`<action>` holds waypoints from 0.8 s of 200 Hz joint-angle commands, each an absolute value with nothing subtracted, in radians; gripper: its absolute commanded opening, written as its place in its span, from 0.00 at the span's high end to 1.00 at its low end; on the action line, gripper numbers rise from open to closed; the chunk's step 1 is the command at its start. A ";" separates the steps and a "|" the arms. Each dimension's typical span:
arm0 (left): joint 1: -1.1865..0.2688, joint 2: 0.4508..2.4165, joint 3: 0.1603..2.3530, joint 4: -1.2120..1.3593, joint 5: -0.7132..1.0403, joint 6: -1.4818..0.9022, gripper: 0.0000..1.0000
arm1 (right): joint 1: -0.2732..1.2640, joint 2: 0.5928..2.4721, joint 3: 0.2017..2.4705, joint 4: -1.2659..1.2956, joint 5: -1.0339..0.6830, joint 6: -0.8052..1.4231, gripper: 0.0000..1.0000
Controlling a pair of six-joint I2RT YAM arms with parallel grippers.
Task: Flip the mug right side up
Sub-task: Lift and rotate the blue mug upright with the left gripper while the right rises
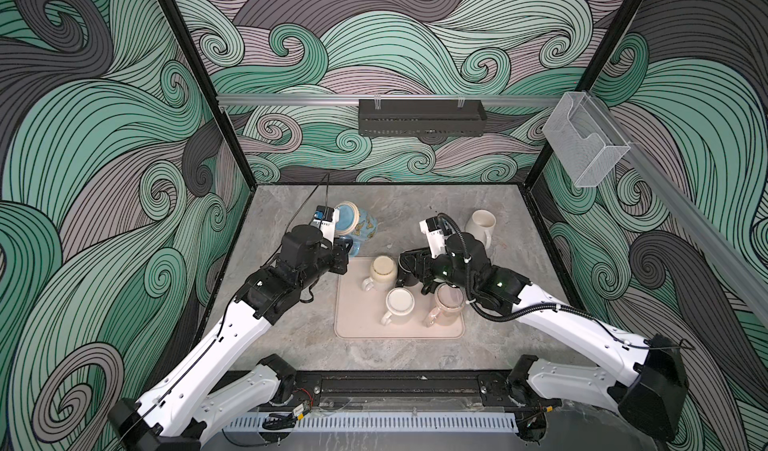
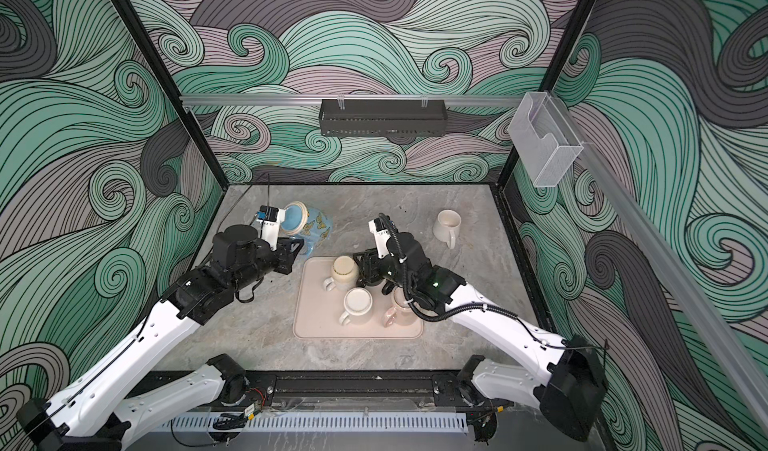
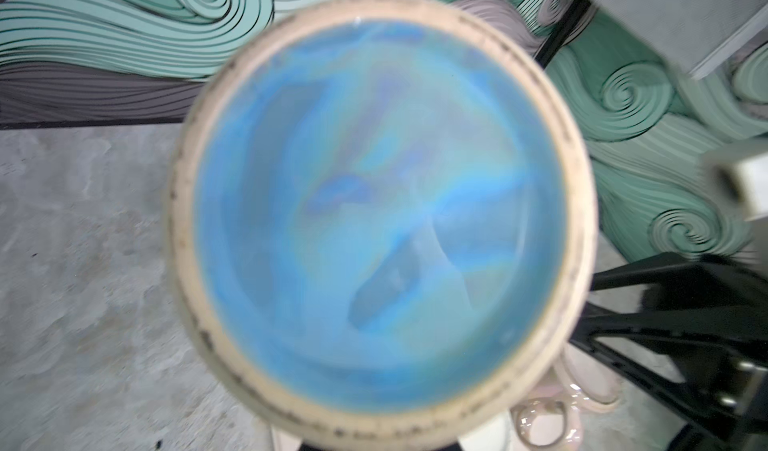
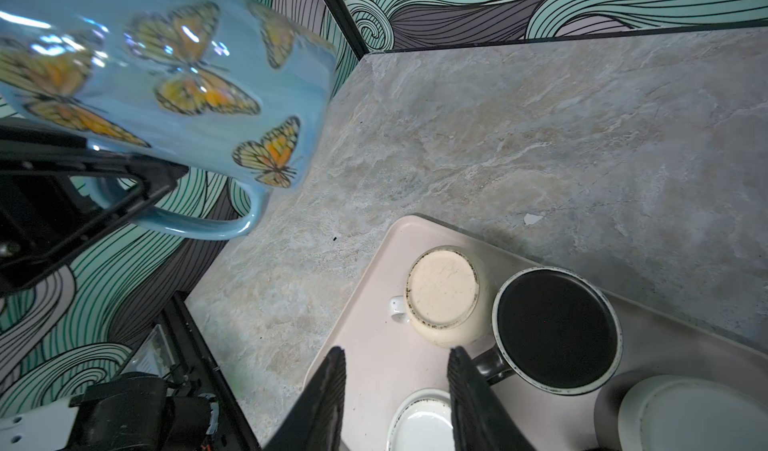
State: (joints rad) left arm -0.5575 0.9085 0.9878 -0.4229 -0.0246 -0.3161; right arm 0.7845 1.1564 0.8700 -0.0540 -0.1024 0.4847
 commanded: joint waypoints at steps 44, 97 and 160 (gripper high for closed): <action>-0.469 0.855 0.949 0.149 0.379 -0.610 1.00 | 0.690 1.074 0.734 0.380 -0.429 0.732 0.48; -0.402 0.989 0.810 0.716 0.554 -1.047 1.00 | 0.662 1.073 0.712 0.622 -0.537 0.901 0.38; -0.400 1.144 0.748 1.086 0.585 -1.285 1.00 | 0.636 1.117 0.744 0.699 -0.526 1.001 0.37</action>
State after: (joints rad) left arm -0.4068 1.1389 0.7185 0.6964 0.5365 -1.1606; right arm 0.6453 1.0897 0.7216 0.6250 -0.5129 0.9291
